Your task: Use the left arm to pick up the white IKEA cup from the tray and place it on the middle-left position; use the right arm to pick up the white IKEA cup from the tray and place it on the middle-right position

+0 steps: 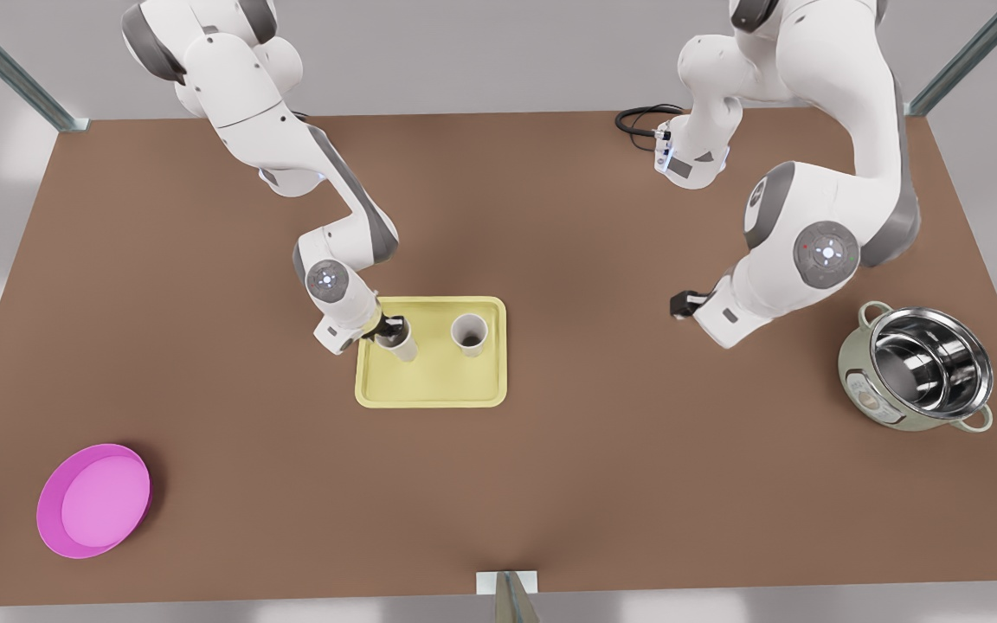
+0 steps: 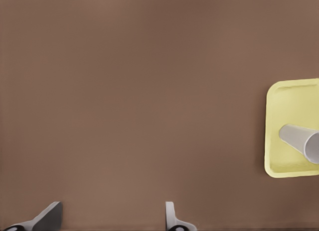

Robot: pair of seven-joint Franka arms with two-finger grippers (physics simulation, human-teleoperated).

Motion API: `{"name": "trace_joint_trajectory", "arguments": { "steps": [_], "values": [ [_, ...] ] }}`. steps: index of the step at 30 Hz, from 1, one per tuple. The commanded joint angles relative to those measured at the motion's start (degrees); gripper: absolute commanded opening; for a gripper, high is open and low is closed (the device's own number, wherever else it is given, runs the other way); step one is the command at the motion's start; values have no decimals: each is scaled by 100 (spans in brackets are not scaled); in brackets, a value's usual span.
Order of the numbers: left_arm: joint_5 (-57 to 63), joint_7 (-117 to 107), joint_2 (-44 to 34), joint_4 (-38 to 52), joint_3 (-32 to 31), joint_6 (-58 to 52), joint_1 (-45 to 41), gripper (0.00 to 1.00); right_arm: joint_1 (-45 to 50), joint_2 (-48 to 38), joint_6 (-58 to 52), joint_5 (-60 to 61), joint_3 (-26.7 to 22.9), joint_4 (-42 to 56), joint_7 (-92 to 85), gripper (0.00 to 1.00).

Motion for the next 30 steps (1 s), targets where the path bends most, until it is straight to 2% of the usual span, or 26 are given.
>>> {"name": "trace_joint_trajectory", "arguments": {
  "steps": [1,3,6,7,11,12,13,15,17,24,27,30],
  "values": [
    [253,267,17,35,-37,-476,79,100,0,20,9,6,1,23,178,50],
    [253,453,17,298,-2,-599,69,100,0,21,9,6,1,32,196,46],
    [-345,453,167,343,16,622,553,100,-9,21,9,15,19,67,213,36],
    [-266,435,193,352,-19,790,351,100,-18,21,9,23,19,138,213,32],
    [-55,391,298,316,-28,631,131,100,-9,21,9,393,63,261,213,29],
    [-46,418,342,316,-28,640,140,100,-9,21,9,384,63,261,160,17],
    [-46,418,342,325,-19,640,149,100,-9,21,9,384,63,278,160,16],
    [-46,409,395,325,-19,737,131,100,-9,21,9,384,63,278,152,6],
    [-37,400,395,317,-19,737,131,100,-18,21,9,393,63,296,160,2],
    [-37,347,439,316,-28,816,96,100,-229,-489,-105,683,1,463,160,0],
    [-72,312,562,316,-28,869,-79,100,-1124,-586,-1010,621,10,902,-927,0],
    [-81,-1621,1195,334,-46,1765,-958,100,-1898,-586,-1168,612,-78,911,-2414,0]
  ]
}}
